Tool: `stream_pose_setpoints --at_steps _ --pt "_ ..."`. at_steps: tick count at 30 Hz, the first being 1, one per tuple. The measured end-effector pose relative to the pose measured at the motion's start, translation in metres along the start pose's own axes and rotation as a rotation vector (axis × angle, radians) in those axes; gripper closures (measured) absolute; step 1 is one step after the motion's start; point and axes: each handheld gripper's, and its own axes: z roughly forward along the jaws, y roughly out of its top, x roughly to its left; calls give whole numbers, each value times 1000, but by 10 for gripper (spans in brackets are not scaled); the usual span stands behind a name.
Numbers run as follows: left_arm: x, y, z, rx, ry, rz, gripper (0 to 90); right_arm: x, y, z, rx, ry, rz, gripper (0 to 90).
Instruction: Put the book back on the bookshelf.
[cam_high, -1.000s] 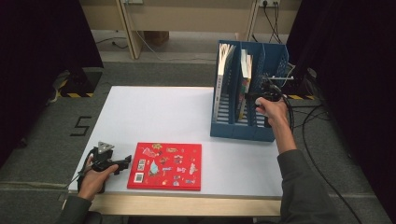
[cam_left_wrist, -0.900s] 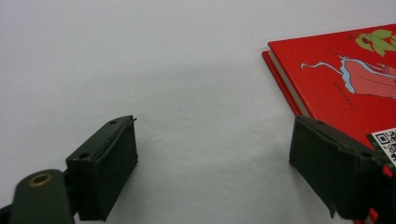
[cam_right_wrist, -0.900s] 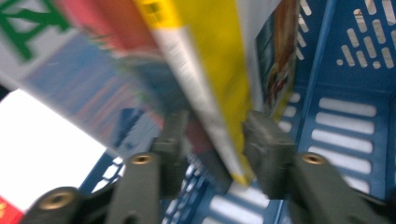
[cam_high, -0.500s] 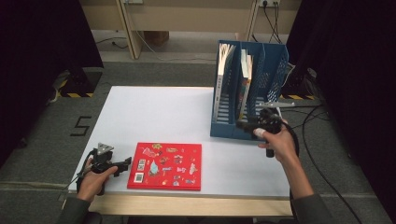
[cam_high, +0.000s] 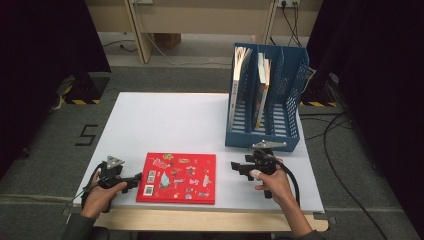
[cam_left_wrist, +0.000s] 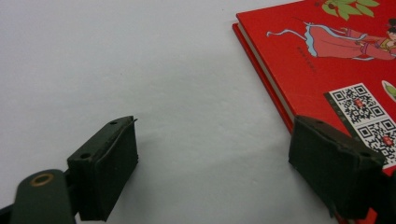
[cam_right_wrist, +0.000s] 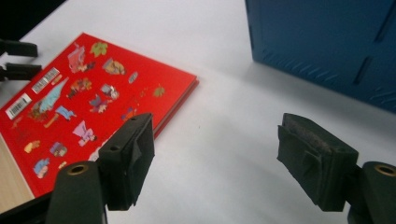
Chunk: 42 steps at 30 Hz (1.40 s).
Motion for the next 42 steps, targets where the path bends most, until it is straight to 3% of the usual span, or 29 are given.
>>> stream_pose_setpoints --at_steps 4,11,17,20,24,28,31,33,36,39,41,42 --pt "-1 -1 0 -4 2 -1 146 9 -6 12 32 18 -17 260" --pt "0 -1 -1 5 -17 16 154 22 -17 23 26 61 15 213" --pt "-5 0 -3 9 -24 19 220 35 -20 31 54 54 -29 208" --pt "-10 0 -4 7 -38 30 241 34 -21 32 62 28 -28 217" --pt "-19 0 -4 8 -86 55 241 32 -21 30 68 22 -24 218" --pt "-22 0 -2 4 -104 71 223 28 -21 27 44 47 -9 209" --pt "-19 0 -2 1 -120 73 214 26 -22 28 19 66 41 203" --pt "-21 0 -2 0 -109 77 210 28 -23 30 22 56 41 206" --pt "-24 0 -3 3 -114 70 228 33 -24 36 33 93 46 207" --pt "-34 0 -3 5 -142 100 237 38 -26 44 38 92 66 208" --pt "-42 0 -3 7 -169 131 237 39 -27 47 32 88 51 140" --pt "-44 1 -2 6 -175 139 243 39 -26 46 34 65 56 167"
